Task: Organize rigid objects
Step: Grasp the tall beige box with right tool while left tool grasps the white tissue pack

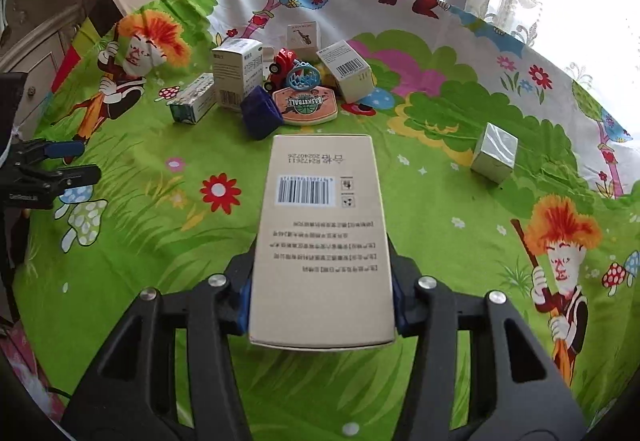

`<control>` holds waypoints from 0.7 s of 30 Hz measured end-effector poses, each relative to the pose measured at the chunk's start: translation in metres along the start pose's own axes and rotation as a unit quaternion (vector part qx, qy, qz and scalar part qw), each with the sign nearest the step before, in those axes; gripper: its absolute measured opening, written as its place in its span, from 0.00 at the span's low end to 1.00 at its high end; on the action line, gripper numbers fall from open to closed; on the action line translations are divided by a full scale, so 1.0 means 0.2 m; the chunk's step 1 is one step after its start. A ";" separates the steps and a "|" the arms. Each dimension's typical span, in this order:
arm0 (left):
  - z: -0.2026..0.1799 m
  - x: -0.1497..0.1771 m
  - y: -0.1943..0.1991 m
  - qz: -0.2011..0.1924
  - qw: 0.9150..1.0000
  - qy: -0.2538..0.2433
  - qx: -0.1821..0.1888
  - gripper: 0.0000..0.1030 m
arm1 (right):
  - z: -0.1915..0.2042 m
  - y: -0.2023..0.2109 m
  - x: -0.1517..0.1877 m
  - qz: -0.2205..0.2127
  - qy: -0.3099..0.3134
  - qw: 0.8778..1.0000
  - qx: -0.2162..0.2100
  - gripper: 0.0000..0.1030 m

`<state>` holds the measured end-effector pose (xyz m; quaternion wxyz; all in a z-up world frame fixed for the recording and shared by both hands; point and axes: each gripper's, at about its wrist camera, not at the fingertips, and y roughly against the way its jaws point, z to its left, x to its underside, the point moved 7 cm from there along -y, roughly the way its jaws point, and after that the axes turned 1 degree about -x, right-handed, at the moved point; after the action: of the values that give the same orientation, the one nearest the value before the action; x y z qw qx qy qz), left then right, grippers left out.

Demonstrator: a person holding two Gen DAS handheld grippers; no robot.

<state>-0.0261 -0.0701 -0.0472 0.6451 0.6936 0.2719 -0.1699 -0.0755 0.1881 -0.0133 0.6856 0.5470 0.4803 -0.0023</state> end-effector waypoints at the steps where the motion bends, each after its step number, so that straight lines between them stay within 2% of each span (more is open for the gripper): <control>1: -0.03 -0.03 -0.02 0.003 1.000 0.003 0.011 0.89 | 0.02 0.04 0.04 -0.003 -0.007 1.000 0.003 0.53; 3: -0.11 -0.11 -0.07 0.002 1.000 0.000 0.007 0.89 | 0.05 0.10 0.12 -0.005 -0.019 1.000 0.013 0.53; 7: -0.27 -0.30 -0.27 0.001 0.998 -0.044 -0.045 0.89 | 0.09 0.11 0.25 0.004 -0.051 0.999 0.011 0.53; 11: -0.29 -0.46 -0.41 -0.006 0.996 -0.049 -0.070 0.85 | 0.12 0.13 0.29 0.000 -0.065 0.998 0.005 0.54; 12: -0.26 -0.48 -0.43 -0.004 0.997 -0.034 -0.065 0.82 | 0.13 0.14 0.30 -0.001 -0.064 0.998 0.004 0.54; 13: -0.24 -0.48 -0.42 -0.005 0.999 -0.016 -0.051 0.66 | 0.14 0.14 0.30 -0.002 -0.062 0.998 0.005 0.54; 14: -0.22 -0.47 -0.39 -0.012 0.999 -0.010 -0.051 0.43 | 0.15 0.15 0.31 -0.002 -0.060 0.998 0.006 0.54; 15: -0.21 -0.44 -0.34 -0.006 0.999 -0.010 -0.042 0.33 | 0.15 0.15 0.32 -0.004 -0.060 0.998 0.006 0.54; 17: -0.22 -0.31 -0.21 -0.002 1.000 0.011 0.029 0.33 | 0.16 0.16 0.33 -0.007 -0.066 0.998 0.004 0.54; 21: -0.28 0.01 0.05 -0.013 0.998 -0.042 0.045 0.33 | 0.17 0.14 0.36 0.003 -0.071 0.997 0.005 0.54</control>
<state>-0.0253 -0.0142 -0.0335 0.6219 0.7106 0.2455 -0.2193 -0.0003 0.2117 -0.0423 0.7153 0.5500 0.4291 -0.0410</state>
